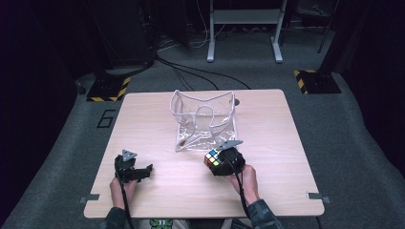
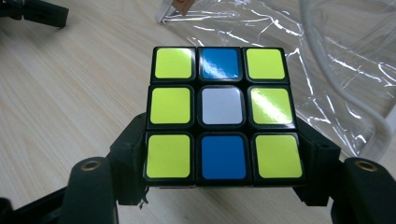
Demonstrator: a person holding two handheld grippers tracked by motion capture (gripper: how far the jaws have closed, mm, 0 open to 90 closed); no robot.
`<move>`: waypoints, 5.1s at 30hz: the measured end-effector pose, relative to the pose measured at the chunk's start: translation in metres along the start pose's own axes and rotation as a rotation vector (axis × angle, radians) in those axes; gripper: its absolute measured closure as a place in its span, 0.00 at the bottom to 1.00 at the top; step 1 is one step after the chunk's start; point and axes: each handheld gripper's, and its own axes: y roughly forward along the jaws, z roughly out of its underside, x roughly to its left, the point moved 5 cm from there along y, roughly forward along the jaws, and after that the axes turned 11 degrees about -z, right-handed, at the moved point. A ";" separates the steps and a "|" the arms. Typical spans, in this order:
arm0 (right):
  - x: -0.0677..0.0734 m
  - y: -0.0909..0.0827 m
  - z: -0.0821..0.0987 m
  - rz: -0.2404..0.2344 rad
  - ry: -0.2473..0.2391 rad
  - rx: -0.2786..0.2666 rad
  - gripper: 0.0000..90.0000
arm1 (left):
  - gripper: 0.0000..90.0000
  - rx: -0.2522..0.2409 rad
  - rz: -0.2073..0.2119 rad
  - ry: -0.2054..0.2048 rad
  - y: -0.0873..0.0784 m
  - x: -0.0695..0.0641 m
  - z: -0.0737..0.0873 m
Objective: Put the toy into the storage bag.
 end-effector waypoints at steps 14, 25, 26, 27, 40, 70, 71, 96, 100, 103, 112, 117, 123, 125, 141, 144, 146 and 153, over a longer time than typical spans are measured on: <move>-0.014 -0.016 -0.007 0.035 0.010 -0.022 0.37 | 0.09 0.001 0.000 0.001 0.000 0.000 0.000; -0.021 -0.026 -0.010 0.066 0.007 -0.031 0.37 | 0.09 0.002 0.001 0.001 0.000 0.000 0.000; -0.021 -0.027 -0.011 0.068 0.009 -0.033 0.37 | 0.09 0.001 0.000 0.001 0.000 0.000 0.000; -0.022 -0.029 -0.011 0.070 0.012 -0.034 0.37 | 0.09 0.001 0.000 0.002 0.000 0.000 0.000; -0.030 -0.044 -0.019 0.100 0.015 -0.065 0.37 | 0.09 0.001 0.000 0.001 0.000 0.000 0.000; -0.041 -0.075 -0.054 0.129 -0.018 -0.090 0.37 | 0.09 0.001 0.001 0.001 0.000 0.000 0.000; -0.041 -0.076 -0.056 0.129 -0.020 -0.093 0.37 | 0.09 0.001 0.000 0.002 0.000 0.000 0.000; -0.044 -0.107 -0.088 0.150 -0.073 -0.098 0.37 | 0.09 -0.001 -0.002 0.003 0.000 0.000 0.000; -0.045 -0.110 -0.093 0.152 -0.071 -0.102 0.37 | 0.09 0.001 0.001 -0.003 0.000 -0.001 0.000; -0.046 -0.112 -0.098 0.155 -0.080 -0.101 0.37 | 0.09 -0.001 0.000 -0.003 0.000 -0.001 0.000; -0.047 -0.113 -0.111 0.158 -0.098 -0.104 0.37 | 0.09 -0.001 -0.001 -0.003 0.000 -0.001 0.000; -0.047 -0.112 -0.115 0.158 -0.100 -0.089 0.37 | 0.09 -0.001 -0.001 -0.004 0.000 -0.001 0.000; -0.048 -0.110 -0.121 0.155 -0.087 -0.083 0.37 | 0.09 0.000 0.000 -0.004 0.000 -0.001 0.000; -0.050 -0.109 -0.124 0.155 -0.111 -0.079 0.37 | 0.09 -0.001 -0.001 -0.005 0.000 -0.001 0.000; -0.051 -0.105 -0.143 0.160 -0.119 -0.066 0.37 | 0.09 -0.001 0.000 -0.002 0.000 -0.001 0.000; -0.052 -0.103 -0.150 0.161 -0.139 -0.059 0.37 | 0.09 0.000 0.000 -0.002 0.000 -0.001 0.000; -0.052 -0.102 -0.154 0.159 -0.138 -0.056 0.37 | 0.09 0.000 0.001 -0.003 0.000 -0.001 0.000; -0.052 -0.092 -0.165 0.152 -0.127 -0.047 0.37 | 0.09 -0.001 0.001 -0.004 0.000 -0.001 0.000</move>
